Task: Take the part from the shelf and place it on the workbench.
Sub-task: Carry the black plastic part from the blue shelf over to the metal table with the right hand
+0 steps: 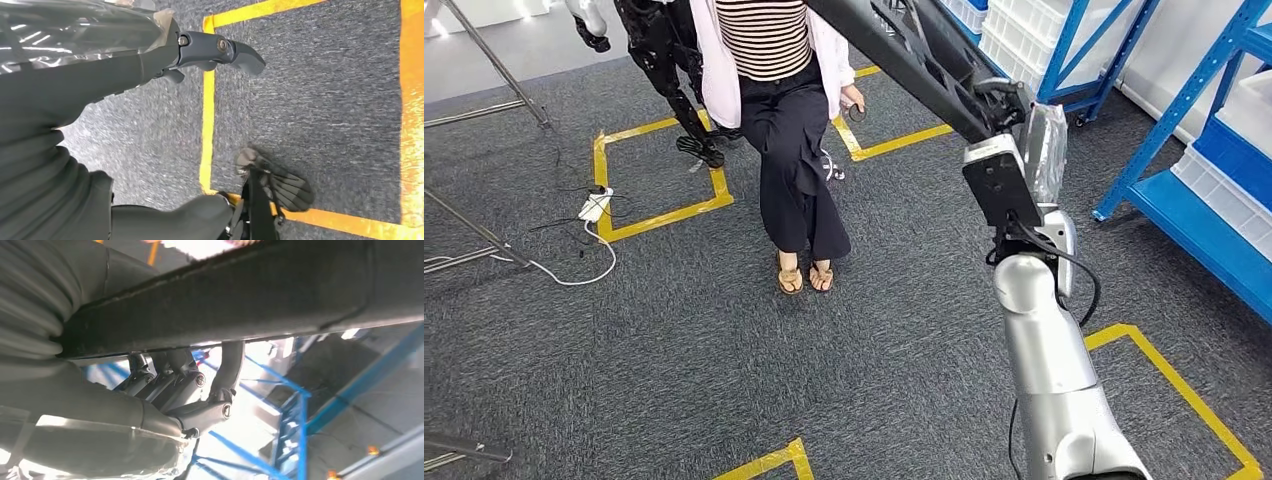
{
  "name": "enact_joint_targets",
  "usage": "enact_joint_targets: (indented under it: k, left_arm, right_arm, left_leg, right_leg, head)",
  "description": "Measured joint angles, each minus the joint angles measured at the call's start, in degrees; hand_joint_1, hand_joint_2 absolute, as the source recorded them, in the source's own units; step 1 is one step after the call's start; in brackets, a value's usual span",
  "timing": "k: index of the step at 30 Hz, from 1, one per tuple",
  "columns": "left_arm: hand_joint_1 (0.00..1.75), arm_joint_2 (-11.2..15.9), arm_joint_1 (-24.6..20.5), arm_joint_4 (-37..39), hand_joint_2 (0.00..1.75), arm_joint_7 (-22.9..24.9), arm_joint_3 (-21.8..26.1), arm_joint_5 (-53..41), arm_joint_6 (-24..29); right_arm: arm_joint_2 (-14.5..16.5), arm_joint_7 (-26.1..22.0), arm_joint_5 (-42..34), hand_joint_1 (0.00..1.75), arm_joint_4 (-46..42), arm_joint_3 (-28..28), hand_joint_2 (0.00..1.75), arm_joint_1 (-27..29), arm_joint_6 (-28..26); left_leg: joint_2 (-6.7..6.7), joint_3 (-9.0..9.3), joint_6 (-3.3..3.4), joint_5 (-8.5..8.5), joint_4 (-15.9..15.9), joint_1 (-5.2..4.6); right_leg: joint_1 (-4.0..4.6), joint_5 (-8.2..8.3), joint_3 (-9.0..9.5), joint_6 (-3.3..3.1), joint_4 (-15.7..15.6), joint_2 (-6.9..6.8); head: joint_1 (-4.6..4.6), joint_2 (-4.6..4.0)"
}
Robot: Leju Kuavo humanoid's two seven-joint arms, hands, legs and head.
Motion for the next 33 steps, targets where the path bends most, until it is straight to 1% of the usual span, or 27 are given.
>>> enact_joint_targets:
  k: [1, 2, 3, 4, 5, 6, 8, 9, 10, 12, 13, 15, 17, 18, 19, 20, 21, 22, 23, 24, 25, 26, 27, 28, 30, 32, 33]
  left_arm:
    - [0.0, 0.0, -0.1, 0.0, 1.75, -0.1, 0.0, 0.2, 0.0]
    - [0.0, 0.1, -0.2, 0.0, 1.75, -0.3, 0.0, 0.3, 0.0]
    - [0.0, 0.1, -0.2, 0.0, 1.75, -0.3, 0.0, 0.4, 0.0]
    - [0.0, 0.1, -0.2, 0.0, 1.75, -0.3, 0.0, 0.6, 0.0]
    - [0.0, 0.1, -0.2, 0.0, 1.75, -0.4, 0.0, 0.7, 0.1]
    - [0.0, 0.2, -0.2, 0.0, 1.75, -0.5, 0.0, 0.7, 0.2]
    - [0.0, 0.4, -0.3, 0.0, 1.75, -0.6, 0.1, 0.8, 0.4]
    - [0.0, 0.5, -0.4, 0.0, 1.75, -0.6, 0.1, 0.8, 0.4]
    - [0.0, 0.5, -0.5, 0.0, 1.75, -0.7, 0.1, 0.8, 0.4]
    - [0.0, 0.6, -0.5, 0.0, 1.75, -0.7, 0.1, 0.8, 0.5]
    - [0.0, 0.7, -0.4, 0.0, 1.75, -0.7, 0.1, 0.8, 0.5]
    - [0.0, 0.7, -0.3, 0.0, 1.75, -0.7, 0.2, 0.8, 0.5]
    - [0.0, 0.7, -0.5, 0.0, 1.75, -0.7, 0.1, 0.6, 0.4]
    - [0.0, 0.7, -0.5, 0.0, 1.75, -0.8, 0.1, 0.5, 0.3]
    - [0.0, 0.7, -0.6, 0.0, 1.75, -0.9, 0.1, 0.4, 0.2]
    - [0.0, 0.7, -0.5, 0.0, 1.75, -1.0, 0.1, 0.4, 0.0]
    - [0.0, 0.7, -0.5, 0.0, 1.75, -1.0, 0.2, 0.5, -0.1]
    - [0.0, 0.7, -0.4, 0.0, 1.75, -1.1, 0.2, 0.6, -0.2]
    - [0.0, 0.7, -0.4, 0.0, 1.75, -1.2, 0.3, 0.7, -0.3]
    - [0.0, 0.8, -0.4, 0.0, 1.75, -1.2, 0.4, 0.8, -0.4]
    - [0.0, 0.9, -0.4, 0.0, 1.75, -1.3, 0.5, 0.9, -0.5]
    - [0.0, 1.0, -0.4, 0.0, 1.75, -1.3, 0.6, 0.9, -0.5]
    - [0.0, 1.0, -0.3, 0.0, 1.75, -1.3, 0.7, 0.9, -0.6]
    - [0.0, 1.0, -0.1, 0.0, 1.75, -1.3, 0.7, 0.9, -0.7]
    - [0.0, 1.1, 0.0, 0.0, 1.75, -1.3, 0.7, 0.7, -1.0]
    - [0.0, 1.1, 0.0, 0.0, 1.75, -1.3, 0.7, 0.4, -1.4]
    - [0.0, 1.2, -0.1, 0.0, 1.75, -1.4, 0.7, 0.3, -1.5]
  right_arm:
    - [0.0, 0.0, 0.0, 1.75, 0.3, 0.3, 1.75, -0.9, 0.3]
    - [0.1, 0.1, 0.0, 1.75, 0.8, 0.7, 1.75, -1.7, 0.5]
    - [0.3, 0.2, 0.0, 1.75, 1.4, 1.1, 1.75, -2.5, 0.7]
    - [0.5, 0.4, 0.0, 1.75, 2.0, 1.5, 1.75, -3.2, 1.0]
    - [0.9, 0.7, 0.0, 1.75, 2.7, 2.0, 1.75, -4.1, 1.2]
    - [1.4, 0.9, 0.1, 1.75, 3.2, 2.4, 1.75, -5.0, 1.3]
    - [2.1, 1.4, 0.2, 1.75, 4.1, 3.2, 1.75, -7.0, 1.5]
    - [2.3, 1.5, 0.2, 1.75, 4.4, 3.4, 1.75, -7.7, 1.5]
    - [2.4, 1.6, 0.2, 1.75, 4.7, 3.6, 1.75, -8.2, 1.5]
    - [2.6, 1.7, 0.2, 1.75, 5.3, 3.9, 1.75, -8.7, 1.5]
    - [2.7, 1.8, 0.2, 1.75, 5.5, 4.0, 1.75, -8.8, 1.5]
    - [3.0, 1.8, 0.3, 1.75, 5.9, 4.3, 1.75, -9.3, 1.5]
    - [3.0, 1.8, 0.4, 1.75, 6.4, 4.4, 1.75, -10.1, 1.7]
    - [2.9, 2.0, 0.4, 1.75, 6.7, 4.4, 1.75, -10.4, 2.0]
    - [2.9, 2.1, 0.5, 1.75, 7.1, 4.5, 1.75, -10.6, 2.2]
    - [3.0, 2.4, 0.6, 1.75, 7.5, 4.6, 1.75, -10.8, 2.4]
    - [3.2, 2.5, 0.6, 1.75, 7.9, 4.9, 1.75, -11.2, 2.6]
    - [3.5, 2.6, 0.7, 1.75, 8.3, 5.2, 1.75, -11.7, 2.8]
    - [3.8, 2.7, 0.7, 1.75, 8.8, 5.5, 1.75, -12.4, 2.9]
    - [4.2, 2.7, 0.8, 1.75, 9.2, 5.9, 1.75, -13.2, 3.2]
    - [4.5, 2.7, 0.9, 1.75, 9.7, 6.3, 1.75, -13.7, 3.5]
    - [4.9, 2.8, 1.0, 1.75, 10.2, 6.8, 1.75, -14.2, 3.8]
    - [5.3, 3.0, 1.2, 1.75, 10.6, 7.2, 1.75, -14.5, 4.0]
    - [5.6, 3.2, 1.3, 1.75, 11.0, 7.7, 1.75, -14.7, 4.1]
    - [6.2, 3.3, 1.6, 1.75, 11.6, 8.3, 1.75, -15.3, 4.2]
    - [6.4, 3.4, 1.9, 1.75, 12.0, 8.6, 1.75, -15.8, 4.3]
    - [6.5, 3.5, 2.0, 1.75, 12.3, 8.6, 1.75, -15.9, 4.4]
  left_leg:
    - [1.44, -1.87, -0.06, -1.81, 3.7, -0.09]
    - [2.1, -3.93, -0.03, -3.5, 7.7, -0.07]
    - [2.28, -5.49, 0.09, -4.48, 10.7, -0.07]
    - [2.33, -6.26, 0.29, -4.62, 12.1, -0.13]
    - [2.43, -5.65, 0.65, -3.52, 10.9, -0.3]
    - [2.84, -3.92, 1.11, -1.72, 7.6, -0.6]
    - [5.06, 0.47, 2.16, 1.51, -0.5, -1.63]
    - [5.87, 1.73, 2.53, 2.17, -2.9, -2.09]
    - [6.24, 2.22, 2.75, 2.29, -4.0, -2.43]
    - [5.06, 2.23, 2.99, 2.49, -4.5, -2.6]
    - [4.47, 2.49, 3.06, 2.77, -5.0, -2.43]
    - [3.4, 3.13, 3.32, 3.37, -6.0, -1.95]
    - [2.25, 3.37, 3.48, 3.62, -6.4, -1.56]
    - [1.52, 3.37, 3.52, 3.65, -6.4, -1.41]
    - [0.69, 3.38, 3.48, 3.65, -6.4, -1.28]
    - [-0.11, 3.39, 3.4, 3.62, -6.3, -1.12]
    - [-0.91, 3.4, 3.23, 3.55, -6.1, -0.93]
    - [-1.62, 3.36, 2.95, 3.4, -5.9, -0.74]
    - [-2.29, 3.17, 2.53, 3.15, -5.4, -0.65]
    - [-2.94, 2.85, 2.08, 2.92, -5.0, -0.54]
    - [-3.5, 2.52, 1.65, 2.79, -4.6, -0.46]
    - [-4.03, 2.23, 1.27, 2.79, -4.5, -0.36]
    - [-4.52, 2.03, 1.0, 2.88, -4.5, -0.18]
    - [-4.27, 1.87, 0.77, 2.86, -4.5, -0.12]
    - [-1.58, 0.64, 0.32, 1.58, -2.2, -0.2]
    - [1.51, -2.55, 0.03, -1.47, 4.1, -0.29]
    - [2.05, -4.61, -0.01, -2.96, 7.9, -0.25]
  right_leg:
    - [0.29, -0.07, 0.01, -0.3, 0.0, -0.58]
    - [0.62, -0.15, 0.0, -0.56, 0.0, -1.23]
    - [0.9, -0.21, 0.01, -0.66, 0.0, -1.83]
    - [1.15, -0.28, 0.02, -0.77, 0.0, -2.41]
    - [1.36, -0.35, 0.07, -0.88, 0.0, -2.99]
    - [1.51, -0.43, 0.16, -0.98, 0.0, -3.55]
    - [1.85, -0.63, 0.36, -1.13, 0.0, -4.7]
    - [1.98, -0.71, 0.41, -1.13, -0.1, -5.25]
    - [2.09, -0.78, 0.46, -1.06, -0.1, -5.8]
    - [2.17, -0.91, 0.63, -0.86, -0.3, -6.89]
    - [2.2, -1.11, 0.59, -0.73, -0.2, -6.79]
    - [2.06, -2.51, -0.49, -0.59, 2.3, -4.67]
    - [1.68, -5.18, -3.66, -0.6, 8.9, -1.99]
    - [1.53, -6.27, -5.51, -0.49, 12.5, -1.42]
    - [1.35, -6.74, -6.82, -0.2, 14.8, -1.16]
    - [1.15, -6.35, -7.23, 0.27, 15.0, -1.04]
    - [0.87, -5.05, -6.55, 0.93, 13.0, -0.85]
    - [0.45, -3.21, -5.03, 1.67, 9.3, -0.24]
    - [0.02, -1.66, -3.33, 2.31, 5.5, 0.96]
    - [-0.29, -0.56, -1.98, 2.49, 2.6, 1.91]
    - [-0.37, -0.06, -1.18, 2.36, 0.9, 2.64]
    - [-0.22, -0.1, -0.91, 1.94, 0.5, 2.81]
    - [-0.08, -0.04, -0.88, 1.4, 0.5, 2.25]
    - [-0.04, 0.05, -0.84, 1.04, 0.4, 1.78]
    - [-0.1, 0.12, -0.77, 0.29, 0.3, 0.77]
    - [0.24, -0.02, -0.71, -0.3, 0.2, -0.4]
    - [0.47, -0.13, -0.7, -0.53, 0.2, -1.08]
  head:
    - [-0.15, 0.0]
    - [-0.2, 0.0]
    - [-0.19, 0.0]
    - [-0.19, 0.0]
    - [-0.18, 0.0]
    - [-0.18, 0.0]
    - [-0.17, 0.0]
    - [-0.17, 0.0]
    - [-0.18, 0.0]
    - [-0.18, 0.0]
    - [-0.14, 0.0]
    - [-0.13, 0.0]
    - [-0.09, 0.0]
    - [0.0, 0.0]
    - [0.01, 0.0]
    - [0.01, 0.0]
    - [0.02, 0.0]
    - [0.01, 0.0]
    - [0.06, 0.0]
    - [0.05, 0.0]
    - [0.04, 0.0]
    - [0.06, 0.0]
    - [0.03, 0.0]
    - [0.06, 0.0]
    - [-0.39, 0.0]
    - [-0.87, 0.0]
    - [-0.88, 0.0]
